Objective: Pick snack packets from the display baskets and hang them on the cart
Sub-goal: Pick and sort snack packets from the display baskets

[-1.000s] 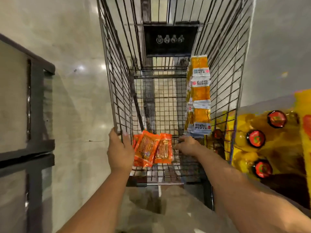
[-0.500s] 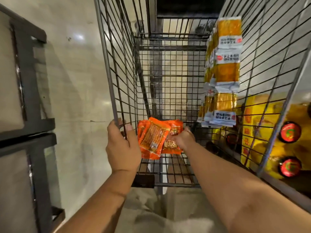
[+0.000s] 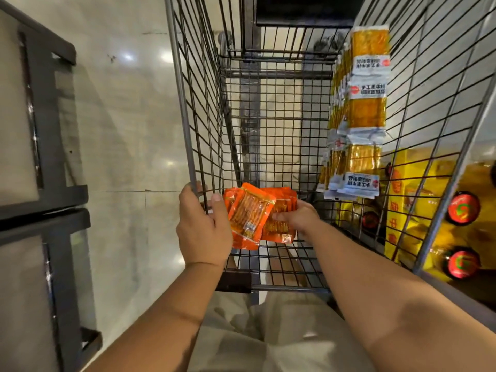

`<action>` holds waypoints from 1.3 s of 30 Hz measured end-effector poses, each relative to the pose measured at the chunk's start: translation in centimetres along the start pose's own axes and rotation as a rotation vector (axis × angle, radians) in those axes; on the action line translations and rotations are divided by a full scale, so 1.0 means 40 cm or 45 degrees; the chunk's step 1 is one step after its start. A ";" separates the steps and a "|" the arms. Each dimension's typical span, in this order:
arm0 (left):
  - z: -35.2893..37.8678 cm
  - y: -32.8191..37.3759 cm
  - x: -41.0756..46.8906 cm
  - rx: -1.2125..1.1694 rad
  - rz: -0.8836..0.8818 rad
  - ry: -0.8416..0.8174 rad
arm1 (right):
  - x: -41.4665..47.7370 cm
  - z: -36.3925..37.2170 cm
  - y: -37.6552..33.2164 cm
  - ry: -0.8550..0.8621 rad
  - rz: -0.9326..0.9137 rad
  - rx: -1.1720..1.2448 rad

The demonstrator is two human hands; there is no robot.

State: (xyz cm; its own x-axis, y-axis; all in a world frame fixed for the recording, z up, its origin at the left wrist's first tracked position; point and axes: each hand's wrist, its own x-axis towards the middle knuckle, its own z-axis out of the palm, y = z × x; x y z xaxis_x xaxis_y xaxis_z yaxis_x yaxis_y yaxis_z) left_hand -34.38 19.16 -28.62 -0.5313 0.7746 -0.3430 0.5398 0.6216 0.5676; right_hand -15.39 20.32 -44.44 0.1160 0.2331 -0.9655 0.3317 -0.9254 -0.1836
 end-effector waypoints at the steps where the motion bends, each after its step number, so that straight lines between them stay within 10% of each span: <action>1: 0.000 0.004 -0.002 0.005 0.004 -0.001 | -0.011 -0.016 -0.001 -0.021 -0.023 0.044; 11: -0.047 -0.007 -0.064 -0.008 0.695 -0.044 | -0.342 -0.192 -0.090 -0.191 -0.500 0.087; 16: -0.115 0.124 -0.067 -0.480 -0.065 -0.903 | -0.496 -0.168 -0.197 -0.484 -0.773 0.117; 23: -0.183 0.121 0.061 -0.517 -0.135 -0.779 | -0.519 -0.107 -0.279 -0.336 -0.757 0.072; 27: -0.211 0.072 0.072 -0.516 -0.179 -0.543 | -0.342 -0.068 -0.213 -0.012 -0.384 0.031; 31: -0.223 0.029 0.047 -0.582 -0.245 -0.350 | -0.252 0.035 -0.125 -0.127 -0.062 -0.268; 39: -0.243 -0.015 0.024 -0.479 -0.193 -0.269 | -0.222 0.175 -0.099 0.122 -0.238 -0.483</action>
State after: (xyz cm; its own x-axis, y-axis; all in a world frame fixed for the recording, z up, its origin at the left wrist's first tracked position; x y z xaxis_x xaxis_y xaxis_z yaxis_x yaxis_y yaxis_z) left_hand -41.55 18.39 -22.01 -0.4203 0.7092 -0.5660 0.1710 0.6745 0.7182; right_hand -24.28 19.84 -36.42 0.1018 0.4293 -0.8974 0.6740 -0.6933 -0.2552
